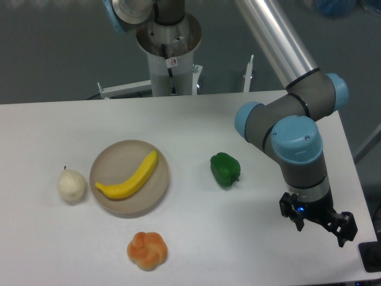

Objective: Pick up the banana from the plate

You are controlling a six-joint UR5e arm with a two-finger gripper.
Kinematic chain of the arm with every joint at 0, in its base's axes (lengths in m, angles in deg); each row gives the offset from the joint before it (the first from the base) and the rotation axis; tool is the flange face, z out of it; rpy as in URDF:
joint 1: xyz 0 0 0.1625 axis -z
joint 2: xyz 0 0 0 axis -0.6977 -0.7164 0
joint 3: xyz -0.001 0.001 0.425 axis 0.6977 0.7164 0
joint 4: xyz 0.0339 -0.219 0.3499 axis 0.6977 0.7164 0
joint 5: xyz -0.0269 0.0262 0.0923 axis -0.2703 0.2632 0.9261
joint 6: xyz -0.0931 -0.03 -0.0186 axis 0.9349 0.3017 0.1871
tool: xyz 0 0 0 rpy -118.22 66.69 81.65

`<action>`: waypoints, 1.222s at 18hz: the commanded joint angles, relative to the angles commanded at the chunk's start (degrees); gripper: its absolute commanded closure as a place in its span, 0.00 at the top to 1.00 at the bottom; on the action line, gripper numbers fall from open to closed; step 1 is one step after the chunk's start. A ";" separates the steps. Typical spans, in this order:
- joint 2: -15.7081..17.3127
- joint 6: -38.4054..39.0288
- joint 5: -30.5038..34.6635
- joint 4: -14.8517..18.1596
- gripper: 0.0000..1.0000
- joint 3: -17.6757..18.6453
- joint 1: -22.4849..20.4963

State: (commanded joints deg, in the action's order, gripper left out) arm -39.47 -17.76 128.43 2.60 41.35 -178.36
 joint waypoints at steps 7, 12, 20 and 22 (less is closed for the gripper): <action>0.44 0.35 0.00 -0.09 1.00 0.79 0.17; 3.16 1.49 0.44 0.26 1.00 2.63 1.67; 12.82 6.93 -0.35 3.15 1.00 13.69 4.30; 16.15 12.01 -0.87 7.09 1.00 17.12 6.23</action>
State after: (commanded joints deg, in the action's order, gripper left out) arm -23.32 -5.75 127.56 9.69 58.47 -172.13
